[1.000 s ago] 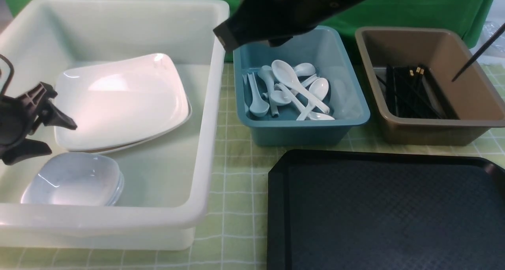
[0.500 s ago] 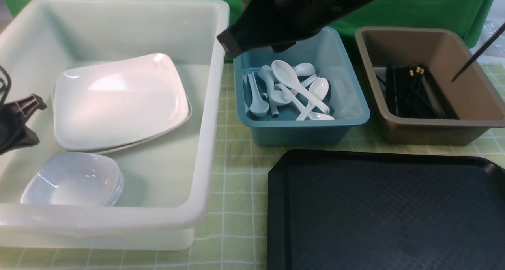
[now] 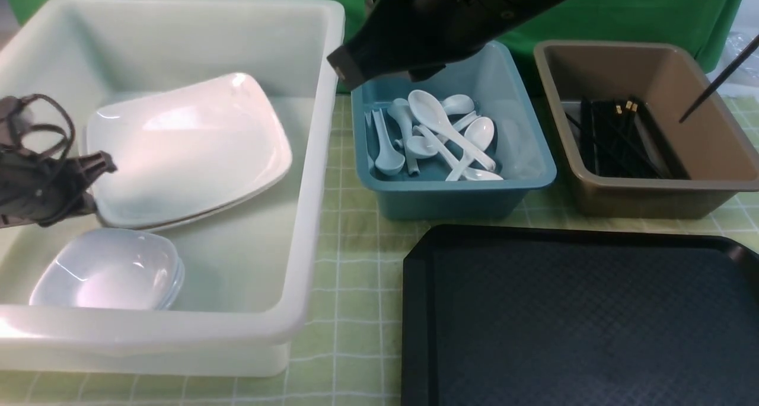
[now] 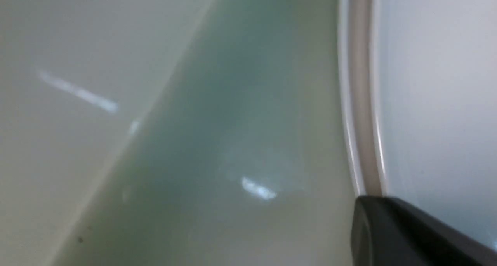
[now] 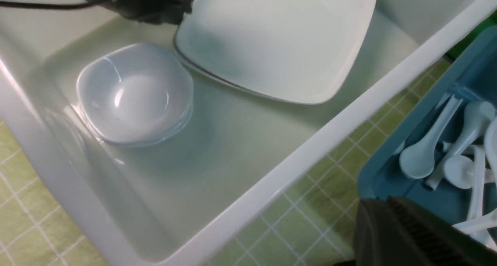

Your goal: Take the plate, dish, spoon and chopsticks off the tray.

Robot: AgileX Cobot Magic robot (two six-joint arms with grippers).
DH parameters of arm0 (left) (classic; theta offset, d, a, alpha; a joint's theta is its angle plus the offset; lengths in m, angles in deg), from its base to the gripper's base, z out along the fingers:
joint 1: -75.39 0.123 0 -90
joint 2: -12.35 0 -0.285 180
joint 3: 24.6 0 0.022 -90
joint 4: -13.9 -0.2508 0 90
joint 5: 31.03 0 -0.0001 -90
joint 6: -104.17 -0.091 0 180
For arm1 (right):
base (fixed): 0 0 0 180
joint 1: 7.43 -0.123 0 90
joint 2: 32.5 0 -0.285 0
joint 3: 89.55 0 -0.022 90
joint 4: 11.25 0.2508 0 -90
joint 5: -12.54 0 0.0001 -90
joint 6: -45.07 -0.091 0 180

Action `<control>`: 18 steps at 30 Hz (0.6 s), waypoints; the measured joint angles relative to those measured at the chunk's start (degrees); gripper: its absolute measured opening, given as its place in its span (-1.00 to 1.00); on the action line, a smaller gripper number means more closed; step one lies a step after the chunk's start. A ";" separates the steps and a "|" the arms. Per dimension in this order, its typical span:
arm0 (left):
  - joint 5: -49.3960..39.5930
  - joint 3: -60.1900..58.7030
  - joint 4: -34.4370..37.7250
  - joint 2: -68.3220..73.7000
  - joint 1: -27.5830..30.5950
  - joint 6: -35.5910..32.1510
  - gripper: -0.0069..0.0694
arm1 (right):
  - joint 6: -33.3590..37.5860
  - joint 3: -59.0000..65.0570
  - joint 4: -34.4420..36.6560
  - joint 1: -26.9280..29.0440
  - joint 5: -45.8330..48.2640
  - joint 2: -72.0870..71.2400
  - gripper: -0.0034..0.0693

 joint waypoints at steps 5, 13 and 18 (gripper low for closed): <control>-2.24 0.73 -2.38 -0.17 -1.05 0.30 -0.82 | 0.10 0.00 0.00 0.00 0.00 0.00 -0.73; -9.88 1.00 -14.86 -9.20 -1.17 6.51 -0.82 | 1.18 0.00 0.00 0.00 0.70 0.00 -0.71; -11.79 1.00 -11.01 -21.60 -3.68 1.69 -0.82 | 2.23 -2.62 0.00 1.82 4.55 -0.77 -0.71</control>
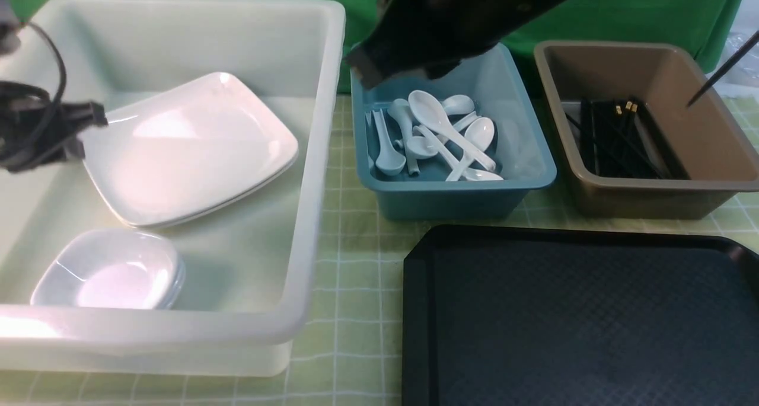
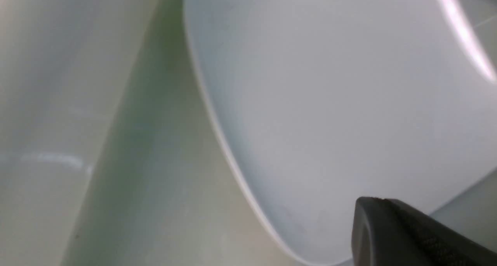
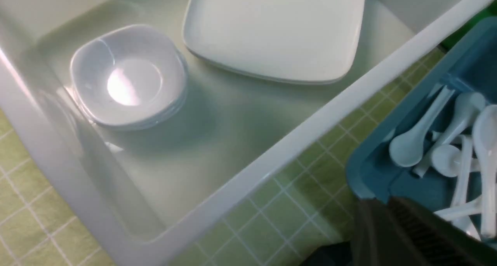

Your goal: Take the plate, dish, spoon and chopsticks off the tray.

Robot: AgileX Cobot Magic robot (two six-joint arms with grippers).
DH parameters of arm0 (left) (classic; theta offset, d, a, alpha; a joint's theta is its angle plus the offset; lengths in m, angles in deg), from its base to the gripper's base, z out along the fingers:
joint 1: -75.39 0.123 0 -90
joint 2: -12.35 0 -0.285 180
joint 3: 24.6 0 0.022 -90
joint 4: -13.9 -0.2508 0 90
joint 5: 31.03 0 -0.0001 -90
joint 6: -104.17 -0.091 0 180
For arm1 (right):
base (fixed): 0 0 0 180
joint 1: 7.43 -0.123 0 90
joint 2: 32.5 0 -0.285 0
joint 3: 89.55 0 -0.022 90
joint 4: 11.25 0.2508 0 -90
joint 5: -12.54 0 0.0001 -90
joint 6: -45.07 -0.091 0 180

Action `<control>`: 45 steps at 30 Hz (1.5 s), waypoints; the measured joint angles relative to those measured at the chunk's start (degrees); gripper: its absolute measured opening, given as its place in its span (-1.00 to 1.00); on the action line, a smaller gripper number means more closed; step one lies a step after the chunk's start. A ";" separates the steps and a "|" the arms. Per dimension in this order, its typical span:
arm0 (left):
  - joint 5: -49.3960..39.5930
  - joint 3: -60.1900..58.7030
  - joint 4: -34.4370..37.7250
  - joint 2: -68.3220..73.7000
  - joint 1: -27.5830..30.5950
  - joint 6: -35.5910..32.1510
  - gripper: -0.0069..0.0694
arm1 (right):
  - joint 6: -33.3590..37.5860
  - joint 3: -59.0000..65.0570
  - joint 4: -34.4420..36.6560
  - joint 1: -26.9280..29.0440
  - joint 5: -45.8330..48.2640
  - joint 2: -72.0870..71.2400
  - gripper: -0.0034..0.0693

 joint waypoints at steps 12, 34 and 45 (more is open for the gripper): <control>-6.15 -0.64 2.05 -35.76 -24.54 -7.67 -0.82 | -17.40 15.96 -23.00 4.03 -8.94 -28.83 -0.71; 2.08 -38.43 1.57 -66.23 -28.24 3.37 -0.82 | -36.95 85.25 -32.52 4.03 -52.09 -85.89 -0.58; 5.18 -39.86 1.61 -66.23 -28.24 1.68 -0.81 | -37.10 85.51 -32.52 4.03 -52.22 -86.02 -0.44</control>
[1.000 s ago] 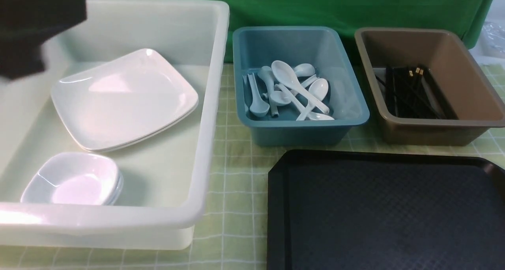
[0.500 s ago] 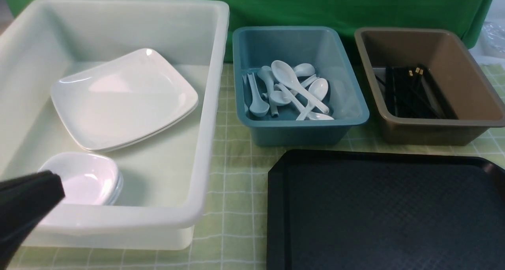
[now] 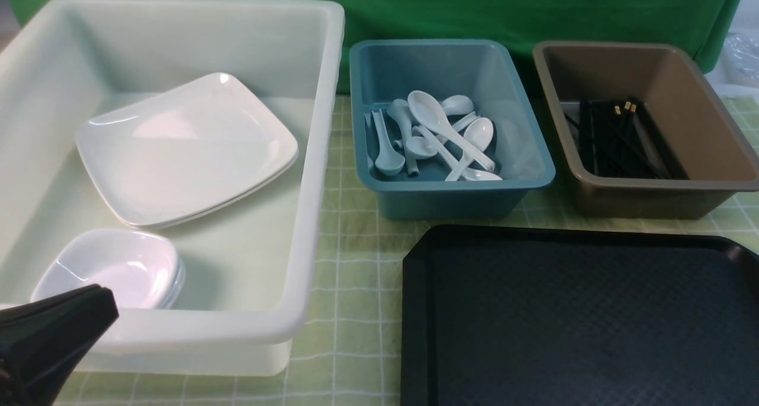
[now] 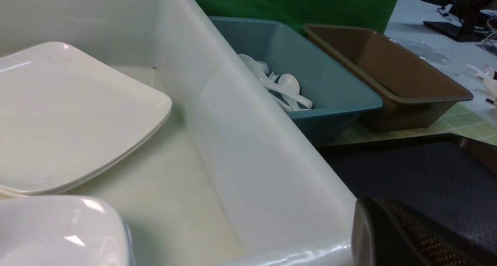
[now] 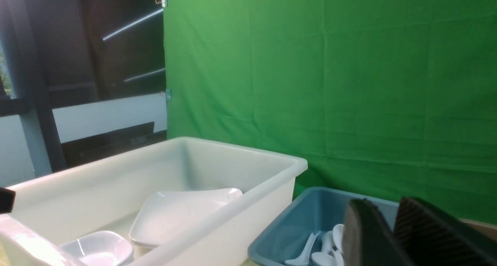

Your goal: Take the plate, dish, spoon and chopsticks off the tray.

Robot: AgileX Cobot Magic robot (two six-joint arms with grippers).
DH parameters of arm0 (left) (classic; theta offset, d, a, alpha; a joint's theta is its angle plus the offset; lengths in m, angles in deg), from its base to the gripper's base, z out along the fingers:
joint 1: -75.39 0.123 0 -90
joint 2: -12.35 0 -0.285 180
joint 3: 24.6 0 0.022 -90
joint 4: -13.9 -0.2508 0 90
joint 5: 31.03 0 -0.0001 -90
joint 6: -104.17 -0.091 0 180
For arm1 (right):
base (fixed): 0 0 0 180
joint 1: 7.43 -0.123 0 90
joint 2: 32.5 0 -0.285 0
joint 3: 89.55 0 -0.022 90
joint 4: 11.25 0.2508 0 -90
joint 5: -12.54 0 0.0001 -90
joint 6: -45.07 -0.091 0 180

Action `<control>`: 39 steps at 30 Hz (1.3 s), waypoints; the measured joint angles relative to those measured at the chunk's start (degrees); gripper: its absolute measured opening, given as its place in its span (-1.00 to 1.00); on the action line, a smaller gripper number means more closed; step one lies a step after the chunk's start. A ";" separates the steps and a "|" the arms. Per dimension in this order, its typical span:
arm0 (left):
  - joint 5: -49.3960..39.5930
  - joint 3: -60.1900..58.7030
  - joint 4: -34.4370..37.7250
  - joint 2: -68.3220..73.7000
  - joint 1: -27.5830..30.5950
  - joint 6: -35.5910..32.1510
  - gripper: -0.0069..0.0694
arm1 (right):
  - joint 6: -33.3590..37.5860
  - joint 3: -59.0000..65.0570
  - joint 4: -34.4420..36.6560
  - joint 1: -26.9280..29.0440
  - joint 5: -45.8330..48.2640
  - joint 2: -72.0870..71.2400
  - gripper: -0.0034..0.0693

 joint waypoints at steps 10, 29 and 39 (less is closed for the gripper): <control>0.00 0.00 -0.12 0.00 0.00 -0.34 -0.81 | 0.00 0.00 0.00 0.00 -0.09 0.00 -0.37; 14.82 -21.10 -16.78 -17.88 21.10 7.73 -0.81 | -0.04 0.00 0.00 0.00 -0.14 0.00 -0.28; 9.94 -21.31 -17.44 -18.14 21.75 7.50 -0.81 | -0.03 0.02 0.00 0.00 -0.14 0.00 -0.26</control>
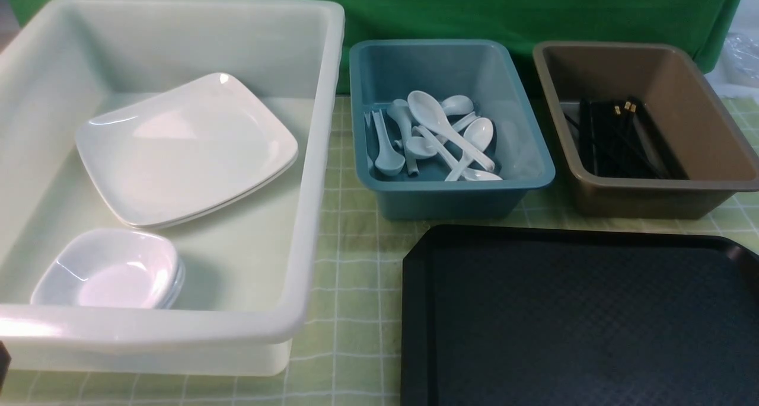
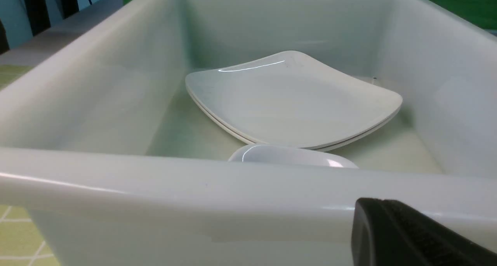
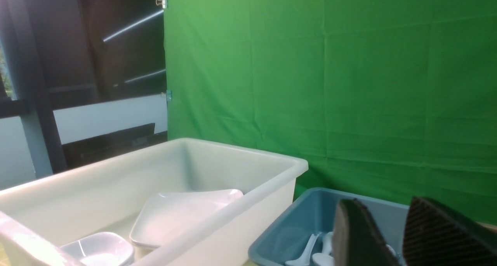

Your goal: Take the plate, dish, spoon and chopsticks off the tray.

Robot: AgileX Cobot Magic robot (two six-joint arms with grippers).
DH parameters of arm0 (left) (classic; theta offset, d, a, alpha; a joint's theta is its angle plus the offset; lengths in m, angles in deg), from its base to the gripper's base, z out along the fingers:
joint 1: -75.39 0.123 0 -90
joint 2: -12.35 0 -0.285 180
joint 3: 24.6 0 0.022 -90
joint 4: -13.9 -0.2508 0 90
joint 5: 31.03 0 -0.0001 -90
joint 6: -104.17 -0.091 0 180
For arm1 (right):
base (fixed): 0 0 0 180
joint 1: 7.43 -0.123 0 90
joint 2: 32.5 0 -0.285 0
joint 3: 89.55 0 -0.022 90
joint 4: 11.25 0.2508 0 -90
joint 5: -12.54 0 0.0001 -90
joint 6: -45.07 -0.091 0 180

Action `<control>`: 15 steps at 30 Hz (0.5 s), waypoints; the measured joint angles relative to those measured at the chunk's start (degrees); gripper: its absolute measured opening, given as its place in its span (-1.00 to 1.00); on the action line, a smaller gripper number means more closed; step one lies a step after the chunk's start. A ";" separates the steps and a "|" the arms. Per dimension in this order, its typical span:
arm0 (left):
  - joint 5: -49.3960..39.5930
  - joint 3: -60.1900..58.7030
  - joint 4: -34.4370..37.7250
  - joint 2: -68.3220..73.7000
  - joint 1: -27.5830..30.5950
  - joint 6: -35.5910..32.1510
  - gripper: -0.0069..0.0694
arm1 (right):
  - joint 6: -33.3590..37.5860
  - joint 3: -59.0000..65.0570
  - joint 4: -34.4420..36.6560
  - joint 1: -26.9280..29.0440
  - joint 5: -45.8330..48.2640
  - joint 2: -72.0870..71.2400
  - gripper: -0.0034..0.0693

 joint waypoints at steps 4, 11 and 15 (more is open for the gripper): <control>-0.07 0.00 -0.57 0.00 0.00 0.00 -0.81 | 0.00 0.00 0.00 0.00 0.00 0.00 -0.26; -0.07 0.00 -0.74 0.00 0.00 0.00 -0.81 | 0.00 0.00 0.00 0.00 0.03 0.00 -0.26; -0.07 0.00 -0.76 0.00 0.00 0.00 -0.81 | 0.00 0.00 0.00 0.00 0.03 0.00 -0.26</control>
